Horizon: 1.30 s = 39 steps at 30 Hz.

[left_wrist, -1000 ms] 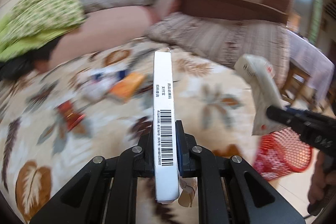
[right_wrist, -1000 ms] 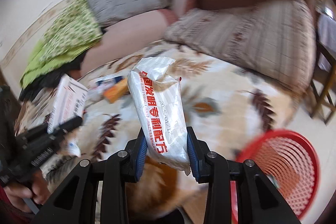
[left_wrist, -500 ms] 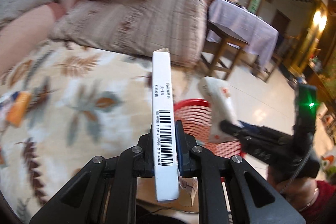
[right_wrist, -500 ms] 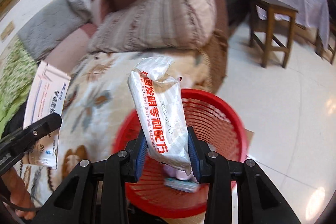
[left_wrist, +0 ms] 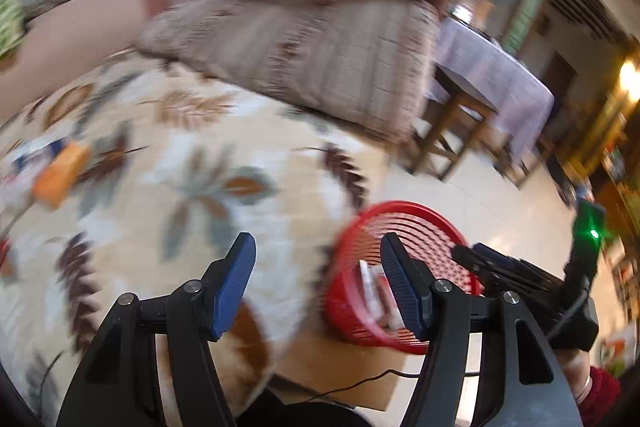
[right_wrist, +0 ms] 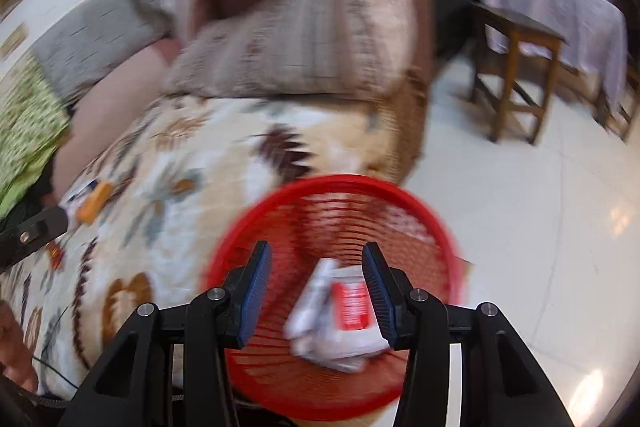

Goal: Collect trash
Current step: 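Carry both items to the red wastebasket and open both tools over it, then grasp the red snack wrapper with the left tool while the right tool grasps the orange box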

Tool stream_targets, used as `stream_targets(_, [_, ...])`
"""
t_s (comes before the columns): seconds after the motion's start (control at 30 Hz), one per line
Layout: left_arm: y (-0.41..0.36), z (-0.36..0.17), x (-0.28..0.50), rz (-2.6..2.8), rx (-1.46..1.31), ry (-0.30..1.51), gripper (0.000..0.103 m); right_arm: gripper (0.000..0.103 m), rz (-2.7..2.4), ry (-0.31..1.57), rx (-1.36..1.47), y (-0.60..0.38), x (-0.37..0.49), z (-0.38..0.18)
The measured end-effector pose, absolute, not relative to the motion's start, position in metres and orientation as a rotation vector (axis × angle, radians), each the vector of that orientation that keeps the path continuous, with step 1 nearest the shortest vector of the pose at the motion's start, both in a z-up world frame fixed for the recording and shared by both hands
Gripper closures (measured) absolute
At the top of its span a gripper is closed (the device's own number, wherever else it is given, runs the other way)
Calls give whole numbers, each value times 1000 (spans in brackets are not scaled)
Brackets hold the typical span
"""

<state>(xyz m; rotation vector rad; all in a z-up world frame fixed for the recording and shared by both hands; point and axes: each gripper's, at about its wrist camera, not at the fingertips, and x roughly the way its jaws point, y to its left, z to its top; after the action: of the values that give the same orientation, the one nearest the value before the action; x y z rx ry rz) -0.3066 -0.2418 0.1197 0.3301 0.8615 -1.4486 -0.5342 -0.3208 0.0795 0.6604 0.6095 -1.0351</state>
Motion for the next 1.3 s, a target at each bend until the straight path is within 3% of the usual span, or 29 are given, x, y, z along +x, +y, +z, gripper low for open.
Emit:
stream_targets(0.67, [-54,81,-55,-777,-23,1020,39,52,-541,735,306,-263,-295,97])
stream_targets(1.17, [-139,25,39,-645,-37,1150,41,52,-490,741,319,-265,-268,95])
stream_targets(1.2, [-144,17,41,-637,-15,1157,50,52,-488,743,329,-267,-267,94])
stream_targets(1.3, [-155,11,39,-635,30,1096,55,52,-473,752,352,-273,-260,90])
